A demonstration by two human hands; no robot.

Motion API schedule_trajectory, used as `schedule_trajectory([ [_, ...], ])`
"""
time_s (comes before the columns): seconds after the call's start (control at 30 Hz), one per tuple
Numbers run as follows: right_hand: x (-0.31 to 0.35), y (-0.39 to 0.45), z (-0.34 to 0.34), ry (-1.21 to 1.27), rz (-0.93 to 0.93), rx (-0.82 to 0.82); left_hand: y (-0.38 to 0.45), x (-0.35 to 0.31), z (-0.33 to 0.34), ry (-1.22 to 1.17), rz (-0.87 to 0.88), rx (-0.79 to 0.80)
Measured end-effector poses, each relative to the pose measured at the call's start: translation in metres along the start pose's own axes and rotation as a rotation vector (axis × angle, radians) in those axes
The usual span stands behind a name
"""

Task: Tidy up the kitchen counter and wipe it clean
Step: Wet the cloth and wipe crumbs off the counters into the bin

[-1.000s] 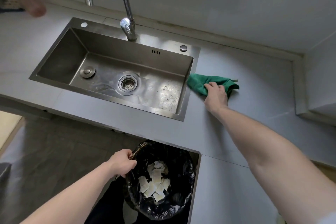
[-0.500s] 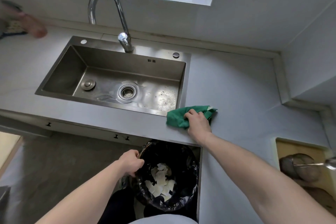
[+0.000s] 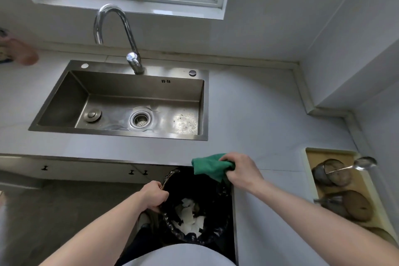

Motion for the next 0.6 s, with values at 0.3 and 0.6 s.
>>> schedule_trajectory([
  [0.3, -0.134, 0.004, -0.067, -0.041, 0.474, -0.29, 0.001, 0.007, 0.004, -0.039, 0.02, 0.016],
  [0.6, -0.093, -0.031, 0.026, -0.018, 0.565, -0.153, -0.003, -0.009, -0.002, 0.014, 0.084, -0.057],
])
Point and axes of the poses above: each hand's wrist, its own y-axis towards the middle knuckle, its own z-axis out of the palm, x = y × z, the point moved 10 cm from there along y, towards the middle knuckle, and after that the axes turned 14 degrees about -y, right-handed, at the moved point
